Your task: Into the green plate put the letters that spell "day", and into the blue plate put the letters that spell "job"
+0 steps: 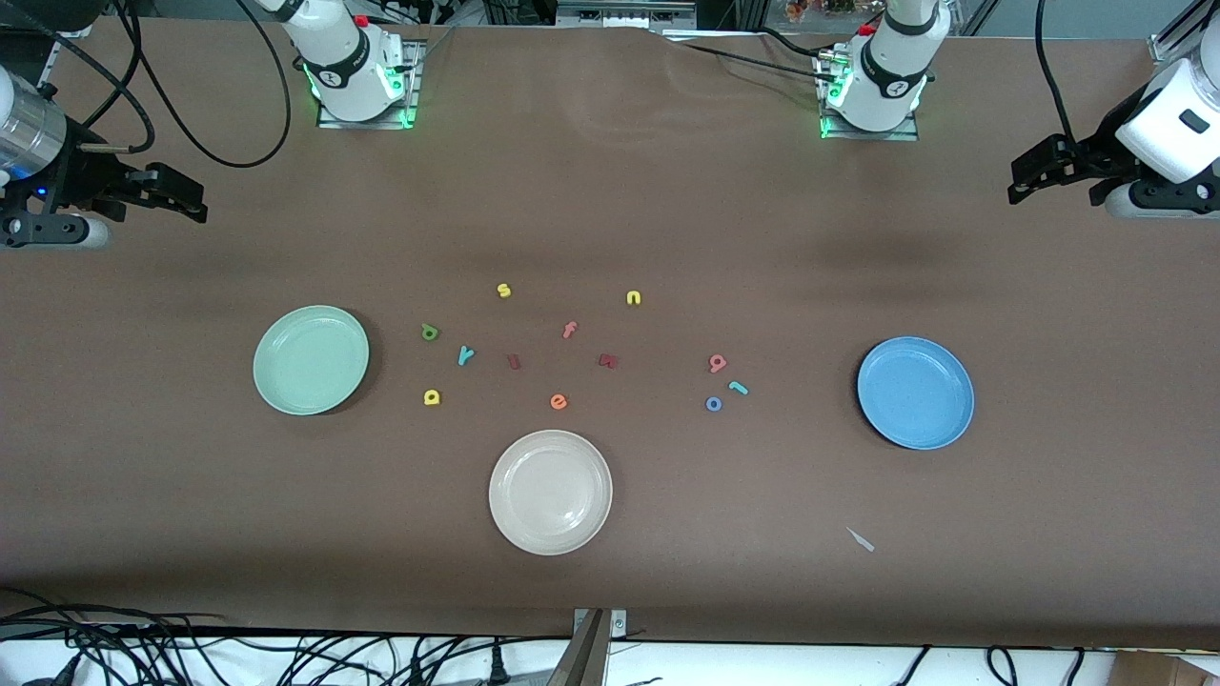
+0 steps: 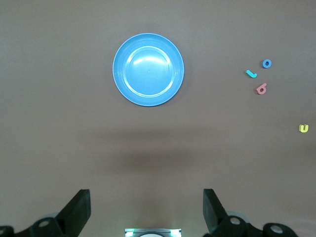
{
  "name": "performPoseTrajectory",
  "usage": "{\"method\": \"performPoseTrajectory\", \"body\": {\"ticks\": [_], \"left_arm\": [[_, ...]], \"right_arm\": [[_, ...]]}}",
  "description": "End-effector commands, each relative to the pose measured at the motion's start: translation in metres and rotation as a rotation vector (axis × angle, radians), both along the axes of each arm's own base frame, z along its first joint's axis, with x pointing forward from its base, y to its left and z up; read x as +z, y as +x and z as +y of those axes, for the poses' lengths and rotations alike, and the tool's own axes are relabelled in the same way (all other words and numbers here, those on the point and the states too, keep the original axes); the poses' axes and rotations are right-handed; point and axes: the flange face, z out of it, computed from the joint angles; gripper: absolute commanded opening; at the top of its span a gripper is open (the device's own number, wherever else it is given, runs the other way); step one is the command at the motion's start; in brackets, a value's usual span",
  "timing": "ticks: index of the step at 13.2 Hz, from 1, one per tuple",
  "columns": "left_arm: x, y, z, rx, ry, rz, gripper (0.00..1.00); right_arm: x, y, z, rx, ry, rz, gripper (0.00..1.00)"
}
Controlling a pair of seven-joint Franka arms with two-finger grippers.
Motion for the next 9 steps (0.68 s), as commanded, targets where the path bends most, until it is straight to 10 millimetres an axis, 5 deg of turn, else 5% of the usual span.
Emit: {"method": "performPoseTrajectory", "body": {"ticks": [1, 9], "left_arm": [[0.0085, 0.0088, -0.0016, 0.006, -0.012, -0.006, 1.0], [0.0074, 0.0143, -0.0035, 0.001, -0.014, -0.003, 1.0]], "right_arm": [[0.0025, 0.0012, -0.0004, 0.008, 0.016, 0.005, 1.0], [0.0034, 0.0008, -0.0004, 0.008, 0.016, 0.003, 1.0]]}}
